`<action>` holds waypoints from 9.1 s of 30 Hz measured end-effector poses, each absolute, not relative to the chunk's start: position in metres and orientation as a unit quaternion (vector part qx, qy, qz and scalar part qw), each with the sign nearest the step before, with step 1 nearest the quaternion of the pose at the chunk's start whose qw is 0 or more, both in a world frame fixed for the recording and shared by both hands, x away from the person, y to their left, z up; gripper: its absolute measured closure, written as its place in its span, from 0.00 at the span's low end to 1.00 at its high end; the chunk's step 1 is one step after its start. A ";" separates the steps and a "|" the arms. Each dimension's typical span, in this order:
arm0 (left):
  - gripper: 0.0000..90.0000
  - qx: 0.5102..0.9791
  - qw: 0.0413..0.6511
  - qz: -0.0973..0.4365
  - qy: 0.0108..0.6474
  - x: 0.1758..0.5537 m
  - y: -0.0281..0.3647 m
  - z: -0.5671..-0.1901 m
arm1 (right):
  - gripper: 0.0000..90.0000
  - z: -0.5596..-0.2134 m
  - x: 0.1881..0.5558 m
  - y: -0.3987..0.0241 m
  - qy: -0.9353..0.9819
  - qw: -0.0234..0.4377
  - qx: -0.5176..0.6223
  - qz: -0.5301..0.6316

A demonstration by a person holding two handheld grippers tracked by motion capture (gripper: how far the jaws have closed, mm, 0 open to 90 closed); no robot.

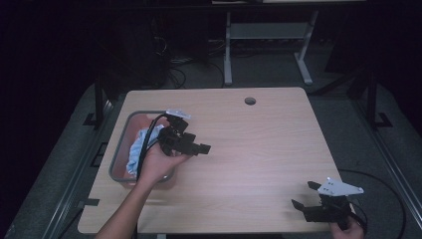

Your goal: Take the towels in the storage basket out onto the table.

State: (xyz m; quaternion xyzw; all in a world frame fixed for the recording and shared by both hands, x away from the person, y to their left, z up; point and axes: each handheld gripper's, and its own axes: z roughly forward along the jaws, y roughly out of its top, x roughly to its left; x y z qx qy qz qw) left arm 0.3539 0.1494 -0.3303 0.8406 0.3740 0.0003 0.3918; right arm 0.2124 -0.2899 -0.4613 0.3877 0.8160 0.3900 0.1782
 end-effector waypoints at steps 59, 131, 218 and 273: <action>0.26 0.773 0.374 0.052 0.509 0.359 0.297 -0.330 | 0.15 -0.461 0.211 -0.289 0.818 0.178 0.386 0.388; 0.78 0.781 0.297 0.035 0.548 0.370 0.285 -0.376 | 0.15 -0.459 0.209 -0.289 0.814 0.187 0.386 0.392; 0.78 0.789 0.411 0.058 0.453 0.349 0.248 -0.249 | 0.15 -0.454 0.207 -0.297 0.794 0.206 0.402 0.406; 0.78 0.844 0.394 0.013 0.363 0.381 0.109 -0.253 | 0.15 -0.454 0.205 -0.306 0.784 0.207 0.413 0.414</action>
